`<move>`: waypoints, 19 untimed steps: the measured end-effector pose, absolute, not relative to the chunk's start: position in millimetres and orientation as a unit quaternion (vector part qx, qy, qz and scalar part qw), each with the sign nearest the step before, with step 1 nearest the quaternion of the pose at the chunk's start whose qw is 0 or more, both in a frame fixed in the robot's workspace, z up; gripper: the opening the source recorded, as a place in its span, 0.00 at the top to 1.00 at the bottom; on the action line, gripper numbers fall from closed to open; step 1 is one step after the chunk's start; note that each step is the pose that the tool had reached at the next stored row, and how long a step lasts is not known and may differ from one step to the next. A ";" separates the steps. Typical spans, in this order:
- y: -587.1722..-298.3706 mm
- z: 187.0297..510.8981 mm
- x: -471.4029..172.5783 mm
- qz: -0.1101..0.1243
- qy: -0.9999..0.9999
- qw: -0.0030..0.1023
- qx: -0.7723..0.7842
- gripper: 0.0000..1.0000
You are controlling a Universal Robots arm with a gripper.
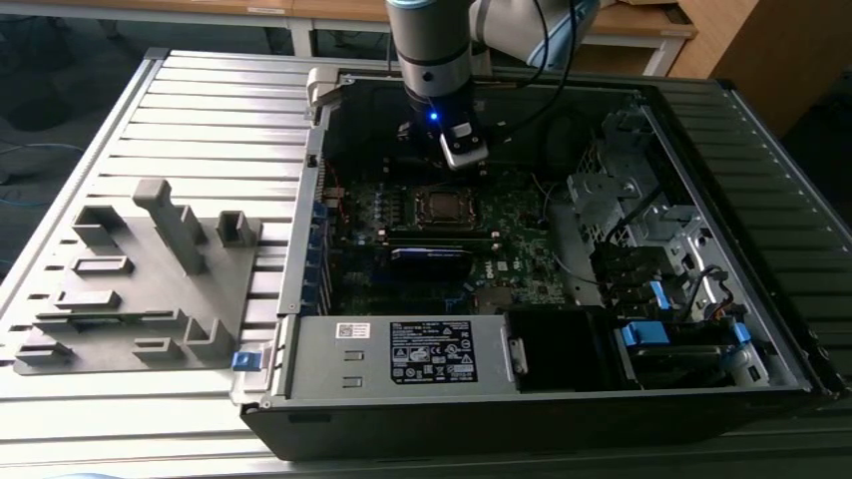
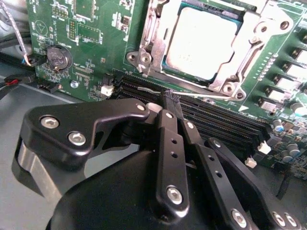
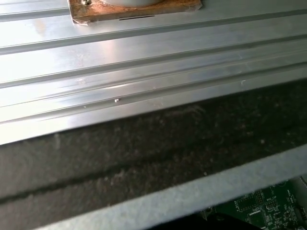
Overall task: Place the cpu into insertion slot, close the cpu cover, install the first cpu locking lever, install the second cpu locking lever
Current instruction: 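Install the first cpu locking lever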
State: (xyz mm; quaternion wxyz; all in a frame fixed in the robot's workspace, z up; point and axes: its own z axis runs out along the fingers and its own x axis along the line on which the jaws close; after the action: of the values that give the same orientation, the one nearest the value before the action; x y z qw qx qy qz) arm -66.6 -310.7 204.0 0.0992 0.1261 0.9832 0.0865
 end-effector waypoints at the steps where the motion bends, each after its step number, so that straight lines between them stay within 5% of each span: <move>1: -310.7 204.0 -66.6 0.087 0.983 0.099 0.126 0.89; 19: -311.2 202.6 -66.0 0.087 0.983 0.101 0.126 0.89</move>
State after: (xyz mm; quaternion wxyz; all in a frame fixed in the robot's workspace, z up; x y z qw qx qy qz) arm -66.0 -311.2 202.6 0.1007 0.1258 0.9831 0.0867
